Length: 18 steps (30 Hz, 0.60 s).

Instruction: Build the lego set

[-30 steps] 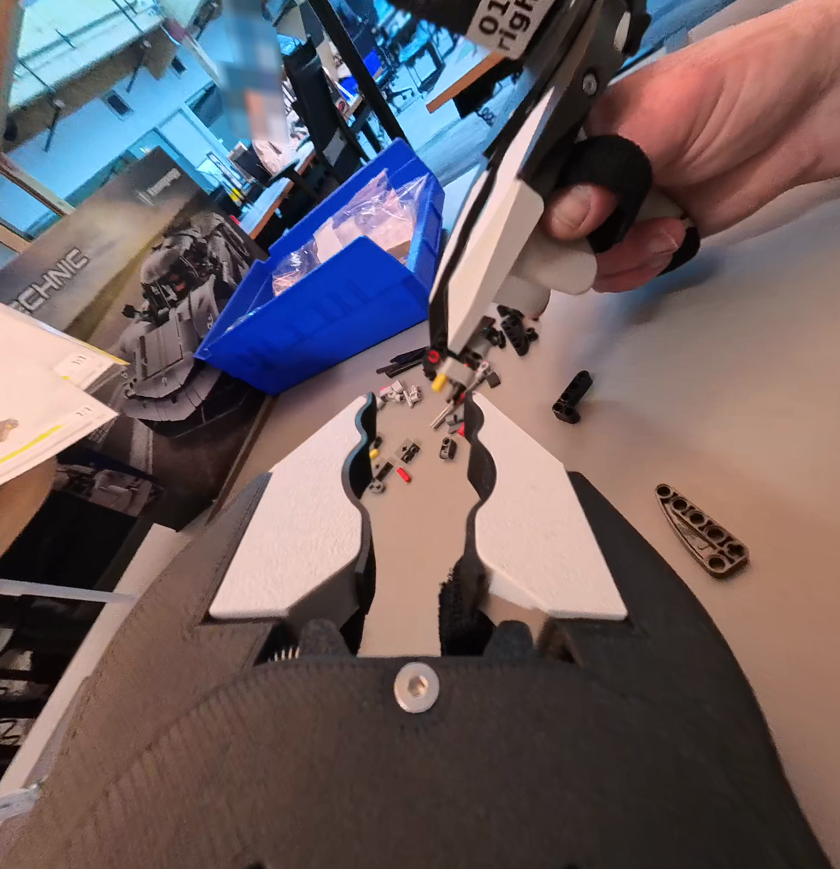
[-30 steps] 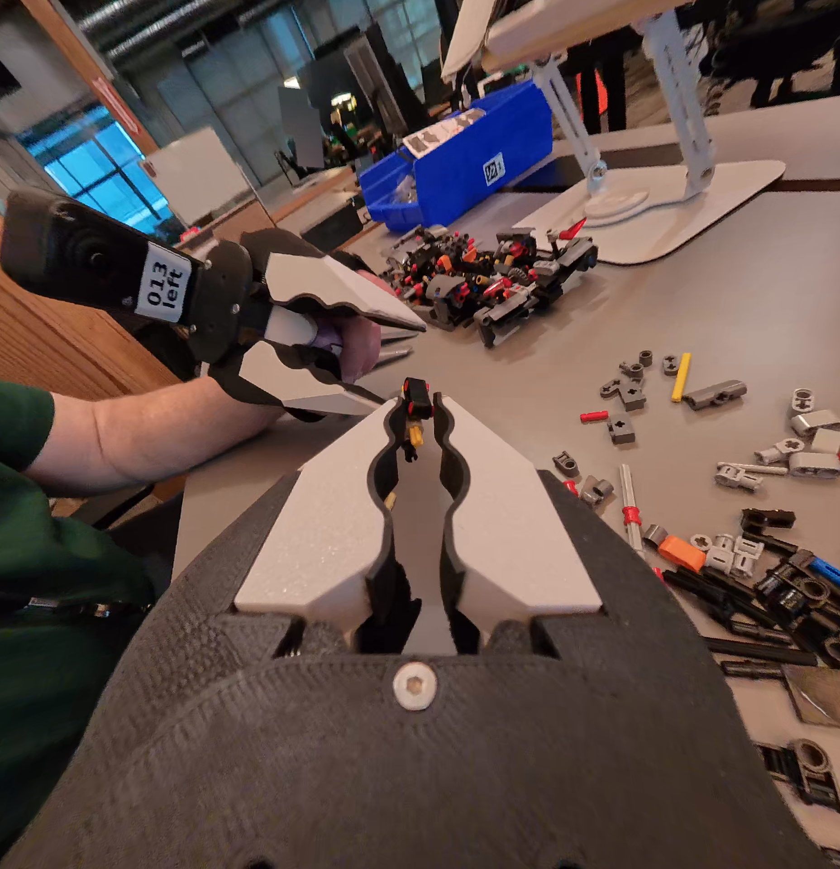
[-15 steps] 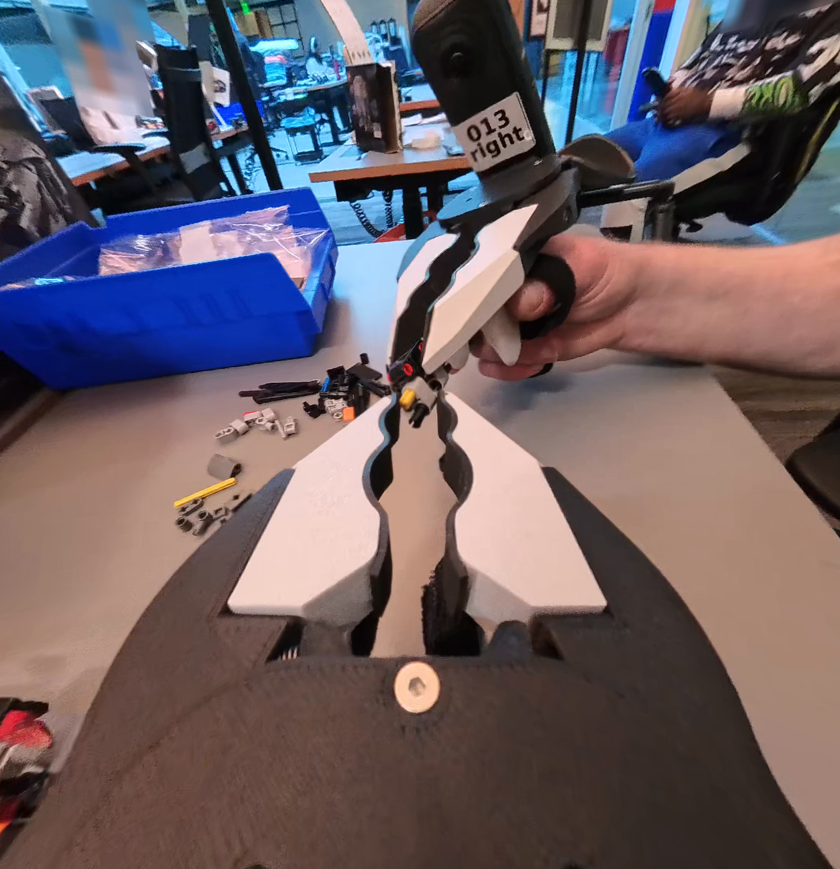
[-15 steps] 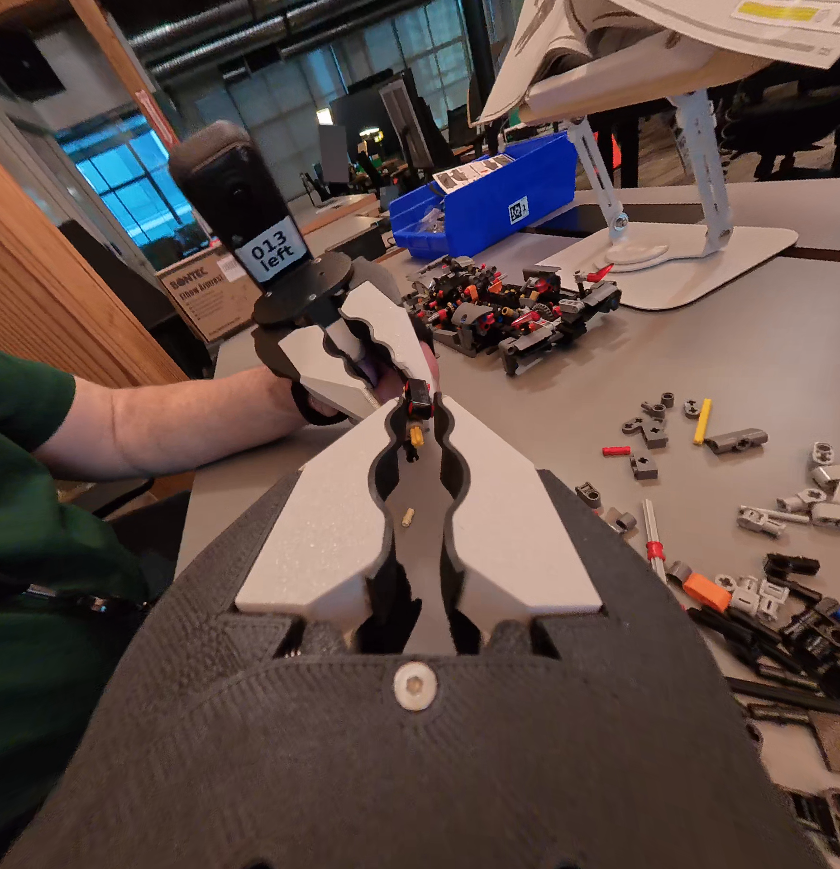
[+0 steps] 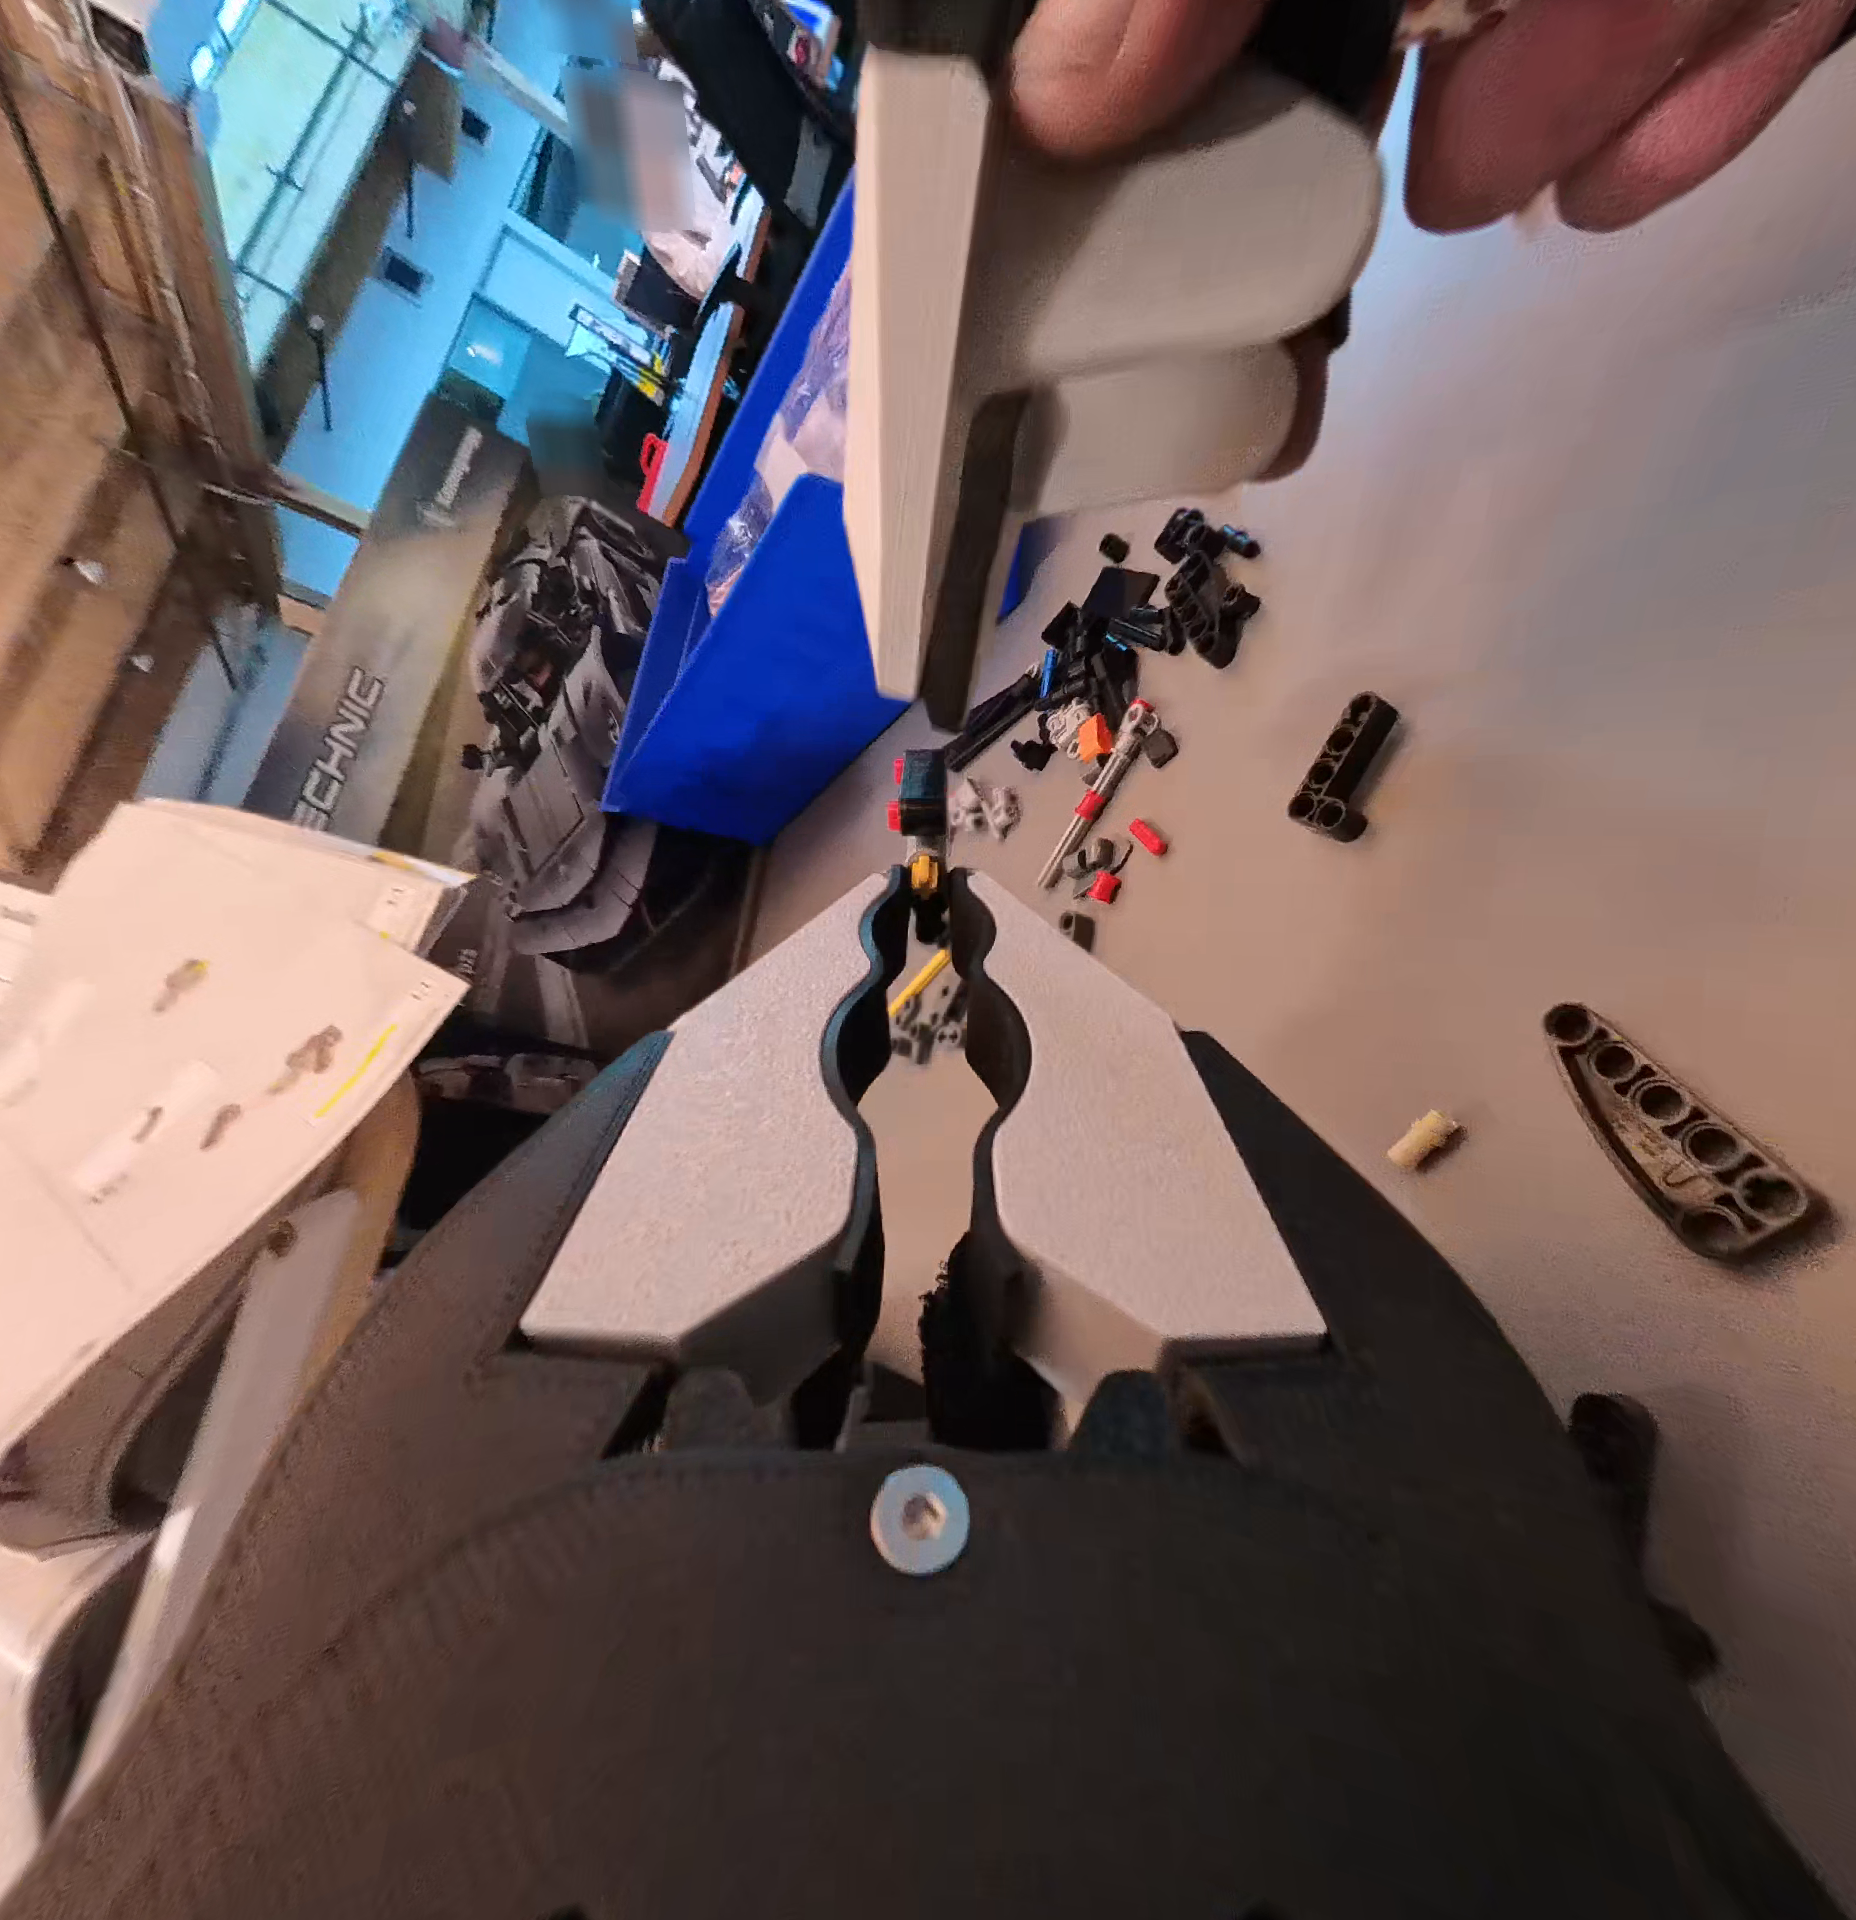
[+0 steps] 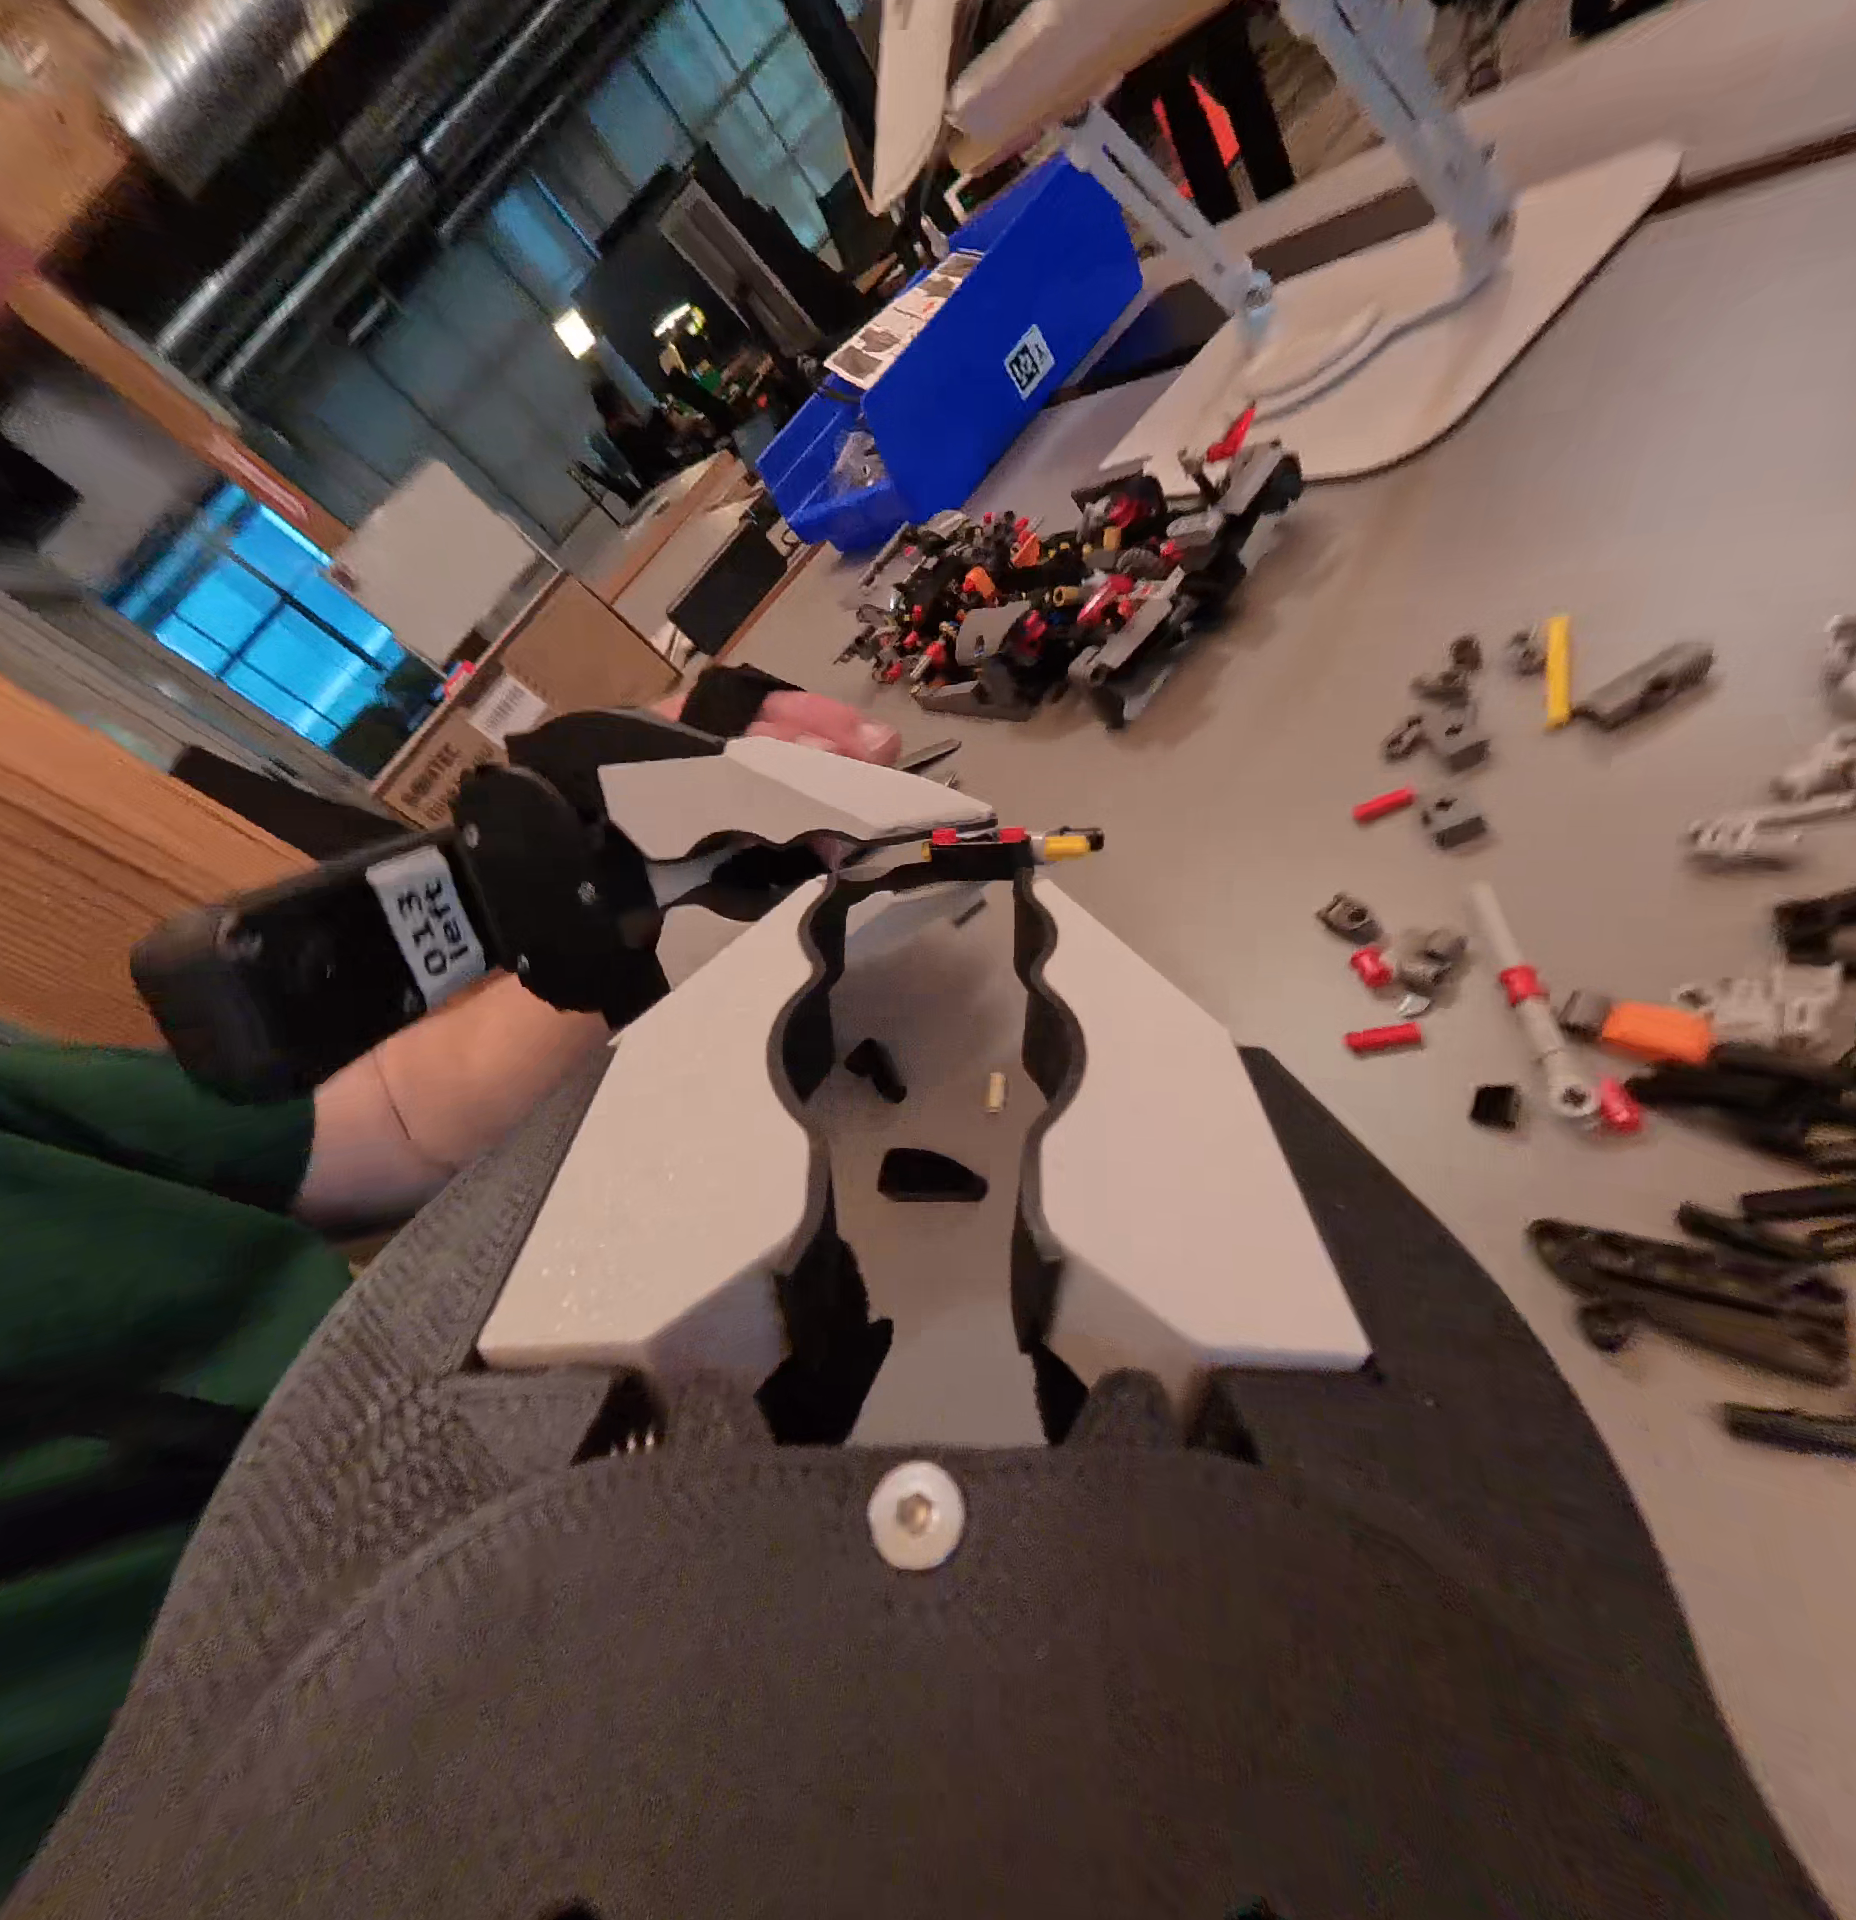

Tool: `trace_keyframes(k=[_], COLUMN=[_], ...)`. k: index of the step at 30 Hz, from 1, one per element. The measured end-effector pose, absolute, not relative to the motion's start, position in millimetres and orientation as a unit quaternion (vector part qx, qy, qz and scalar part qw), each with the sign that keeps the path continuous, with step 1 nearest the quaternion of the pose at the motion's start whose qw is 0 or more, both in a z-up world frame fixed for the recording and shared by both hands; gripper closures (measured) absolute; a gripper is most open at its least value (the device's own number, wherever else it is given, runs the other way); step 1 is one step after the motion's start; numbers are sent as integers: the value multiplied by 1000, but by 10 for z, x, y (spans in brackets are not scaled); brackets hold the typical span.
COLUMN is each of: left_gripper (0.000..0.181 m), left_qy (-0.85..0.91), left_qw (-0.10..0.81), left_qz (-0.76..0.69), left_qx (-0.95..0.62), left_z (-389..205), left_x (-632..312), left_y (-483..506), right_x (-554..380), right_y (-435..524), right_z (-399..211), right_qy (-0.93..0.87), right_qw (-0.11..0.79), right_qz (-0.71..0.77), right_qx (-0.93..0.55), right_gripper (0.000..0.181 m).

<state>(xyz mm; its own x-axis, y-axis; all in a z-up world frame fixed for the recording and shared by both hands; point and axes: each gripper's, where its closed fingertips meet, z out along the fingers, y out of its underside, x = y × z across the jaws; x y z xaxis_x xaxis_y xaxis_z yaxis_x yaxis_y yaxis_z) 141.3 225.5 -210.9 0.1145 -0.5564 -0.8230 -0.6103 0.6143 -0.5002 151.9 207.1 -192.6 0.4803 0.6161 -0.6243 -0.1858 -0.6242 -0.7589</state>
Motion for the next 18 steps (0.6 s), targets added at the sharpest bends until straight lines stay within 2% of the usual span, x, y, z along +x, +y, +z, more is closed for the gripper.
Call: trace_keyframes(k=[4, 8, 18], left_gripper=[176, 176, 176], left_qy=[668, 671, 668], left_qw=[613, 616, 633], left_qz=[68, 94, 109], left_qx=[-415, -403, -375], left_z=[-2085, -2099, -2014], left_x=[1442, 1475, 1492], left_y=[2217, 2192, 2134], right_x=[1479, 1440, 1443], right_y=[2135, 2190, 2186], right_z=[-2051, -2067, -1970], right_qy=[-92, -78, -37], right_qw=[393, 399, 375], right_qz=[506, 516, 604], right_qx=[-762, -754, -702], right_gripper=[144, 156, 157])
